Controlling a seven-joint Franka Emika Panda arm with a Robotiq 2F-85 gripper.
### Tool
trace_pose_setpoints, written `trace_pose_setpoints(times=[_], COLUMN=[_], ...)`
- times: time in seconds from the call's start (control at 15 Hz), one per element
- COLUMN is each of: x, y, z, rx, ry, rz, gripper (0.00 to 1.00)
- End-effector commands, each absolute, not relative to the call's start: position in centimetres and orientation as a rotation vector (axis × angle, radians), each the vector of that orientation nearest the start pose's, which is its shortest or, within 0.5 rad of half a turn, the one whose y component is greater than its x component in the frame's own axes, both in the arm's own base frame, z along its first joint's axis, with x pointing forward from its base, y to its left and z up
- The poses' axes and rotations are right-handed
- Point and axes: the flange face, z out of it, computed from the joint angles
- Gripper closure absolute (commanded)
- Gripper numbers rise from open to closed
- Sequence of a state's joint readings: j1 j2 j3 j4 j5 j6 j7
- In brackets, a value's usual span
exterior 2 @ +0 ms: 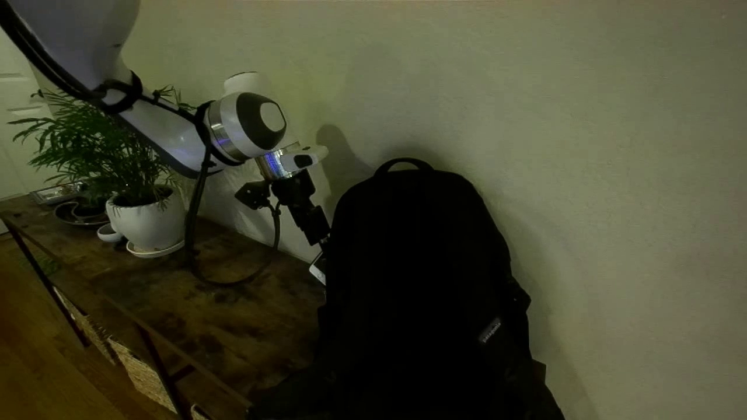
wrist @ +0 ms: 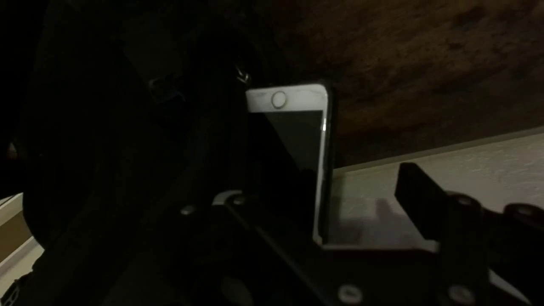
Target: Pick up the phone and put it in the black bag.
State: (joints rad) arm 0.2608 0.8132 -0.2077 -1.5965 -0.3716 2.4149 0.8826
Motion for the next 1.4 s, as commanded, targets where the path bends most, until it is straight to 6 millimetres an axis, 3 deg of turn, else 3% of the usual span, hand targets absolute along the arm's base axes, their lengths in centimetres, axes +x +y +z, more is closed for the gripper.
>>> trace_pose_setpoints(times=[0.0, 0.8, 0.87, 1.0, 1.2, 1.27, 1.33], x=[70.6, 72.0, 72.0, 72.1, 72.3, 72.4, 72.5], y=[4.9, 4.9, 4.9, 4.9, 4.8, 4.7, 4.6], z=[15.8, 13.9, 13.9, 14.2, 14.7, 14.8, 14.9], rx=[-3.452, -3.544, -3.534, -3.524, -3.522, -3.523, -3.526], ry=[0.784, 0.708, 0.713, 0.728, 0.742, 0.749, 0.757], rz=[-0.240, -0.109, -0.111, -0.128, -0.148, -0.154, -0.155], gripper=[0.43, 0.43, 0.05, 0.00, 0.00, 0.21, 0.26])
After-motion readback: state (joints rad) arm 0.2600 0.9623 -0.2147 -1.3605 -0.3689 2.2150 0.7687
